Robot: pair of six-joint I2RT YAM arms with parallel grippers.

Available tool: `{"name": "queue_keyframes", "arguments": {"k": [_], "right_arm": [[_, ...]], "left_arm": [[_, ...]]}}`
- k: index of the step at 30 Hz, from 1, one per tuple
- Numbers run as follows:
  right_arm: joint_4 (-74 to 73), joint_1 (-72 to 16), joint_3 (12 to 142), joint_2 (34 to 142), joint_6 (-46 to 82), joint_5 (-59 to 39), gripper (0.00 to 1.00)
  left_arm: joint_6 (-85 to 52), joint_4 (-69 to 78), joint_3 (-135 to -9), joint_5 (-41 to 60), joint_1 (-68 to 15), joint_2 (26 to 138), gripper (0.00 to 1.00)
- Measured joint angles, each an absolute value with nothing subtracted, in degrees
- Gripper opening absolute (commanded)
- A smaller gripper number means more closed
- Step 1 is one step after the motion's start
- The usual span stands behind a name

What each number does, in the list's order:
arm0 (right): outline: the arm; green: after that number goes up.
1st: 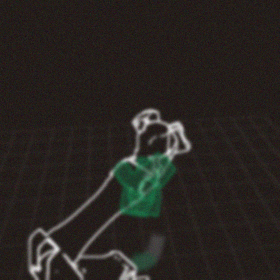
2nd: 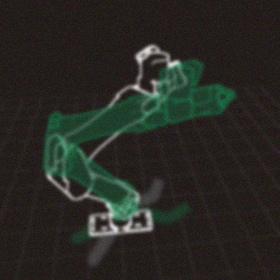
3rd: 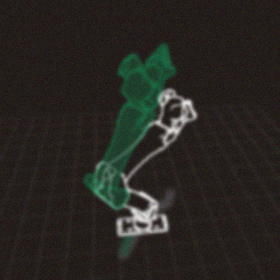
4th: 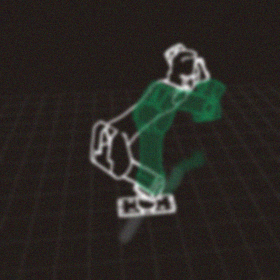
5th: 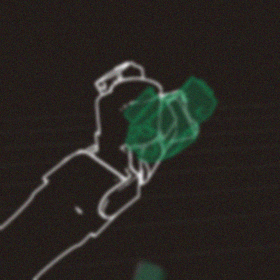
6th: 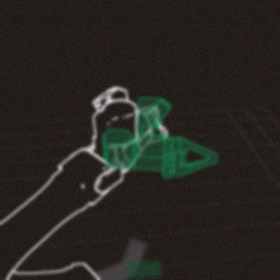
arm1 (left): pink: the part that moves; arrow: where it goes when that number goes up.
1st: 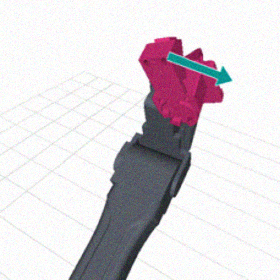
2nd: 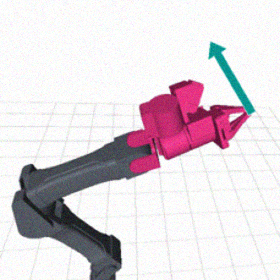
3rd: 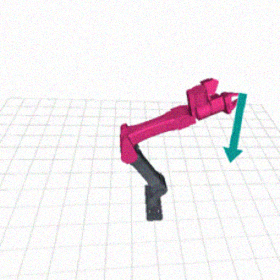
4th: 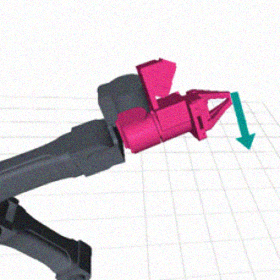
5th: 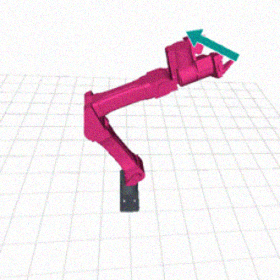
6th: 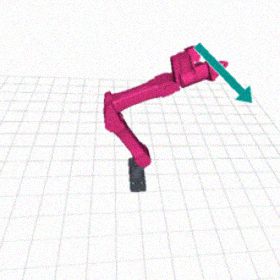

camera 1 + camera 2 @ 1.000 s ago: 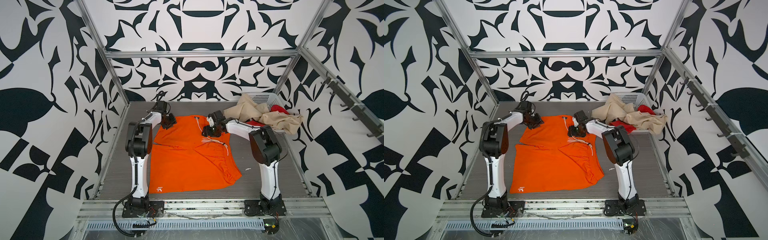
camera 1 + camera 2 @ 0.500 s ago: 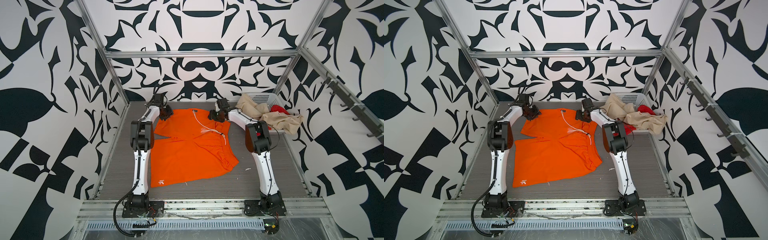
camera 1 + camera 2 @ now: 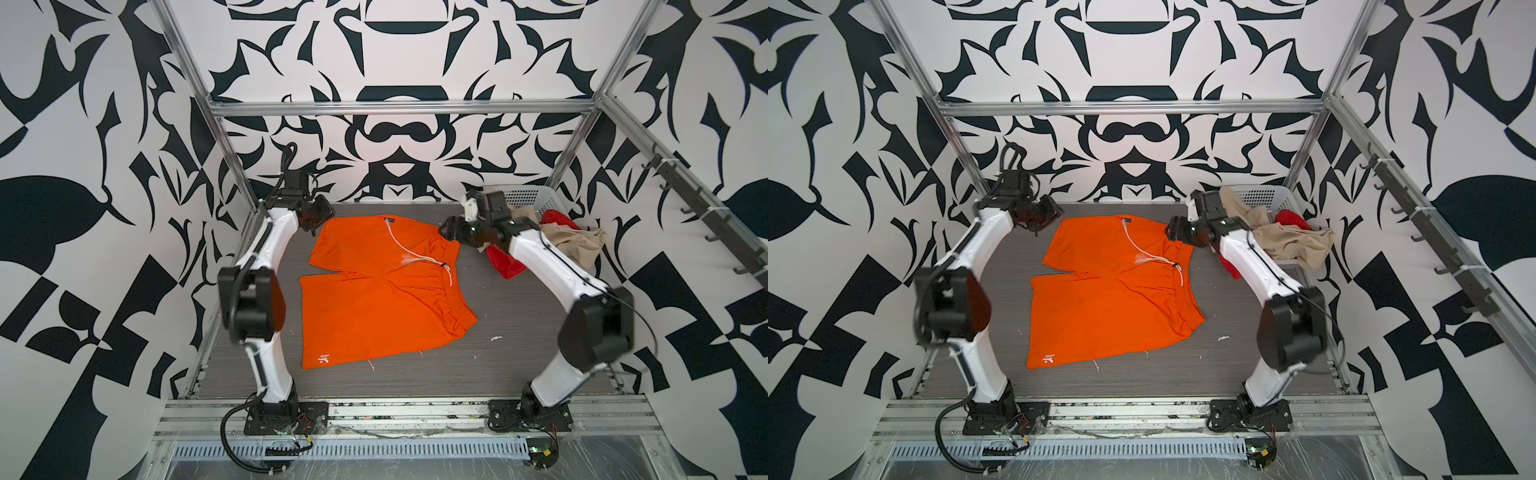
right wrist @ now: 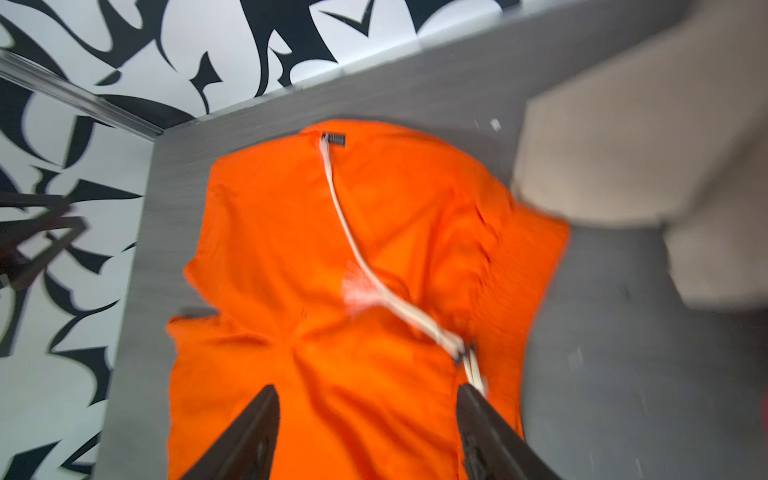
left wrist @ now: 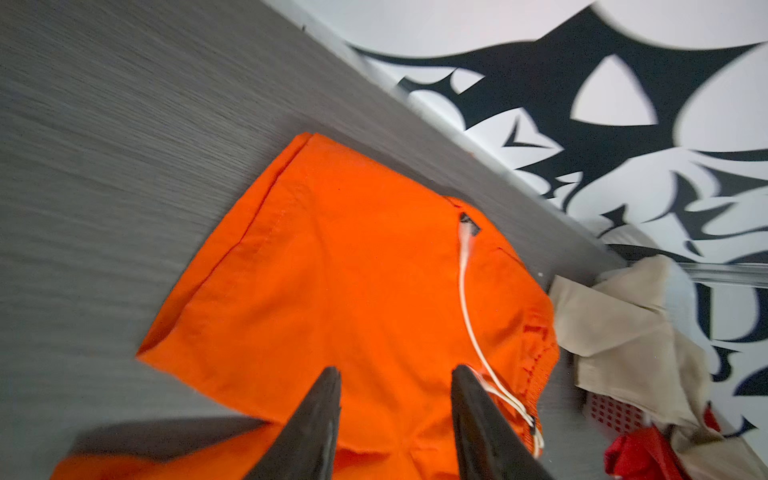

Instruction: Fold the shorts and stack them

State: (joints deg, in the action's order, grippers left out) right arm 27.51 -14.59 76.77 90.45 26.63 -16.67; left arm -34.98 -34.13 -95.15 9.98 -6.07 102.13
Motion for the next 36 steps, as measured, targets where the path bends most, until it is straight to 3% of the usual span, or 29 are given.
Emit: {"name": "queue_keyframes", "arguments": {"k": [5, 11, 20, 23, 25, 36], "right_arm": [[36.1, -11.1, 57.5, 81.6, 29.5, -18.4, 0.77], [42.2, -10.4, 45.7, 76.3, 33.7, -19.4, 0.74], [32.7, -10.4, 43.4, 82.5, 36.6, -23.1, 0.56], [29.7, -10.4, 43.4, 85.8, 36.9, -23.9, 0.33], [28.6, -10.4, 43.3, 87.0, 37.0, -23.9, 0.24], [26.9, -11.0, 41.5, 84.8, 39.0, -23.1, 0.18]], "left_arm": [[-39.0, -33.2, -73.0, 9.4, -8.1, 84.0, 0.47], [-44.6, -38.1, -54.0, 7.9, -8.4, 79.5, 0.47], [-51.9, -46.6, -49.6, 8.8, -8.4, 66.2, 0.44], [-55.9, -48.1, -46.2, 10.2, -8.4, 65.1, 0.42], [-58.8, -49.1, -43.5, 11.3, -8.4, 64.8, 0.40], [-73.8, -58.2, -34.0, 11.0, -8.4, 49.2, 0.44]]}}
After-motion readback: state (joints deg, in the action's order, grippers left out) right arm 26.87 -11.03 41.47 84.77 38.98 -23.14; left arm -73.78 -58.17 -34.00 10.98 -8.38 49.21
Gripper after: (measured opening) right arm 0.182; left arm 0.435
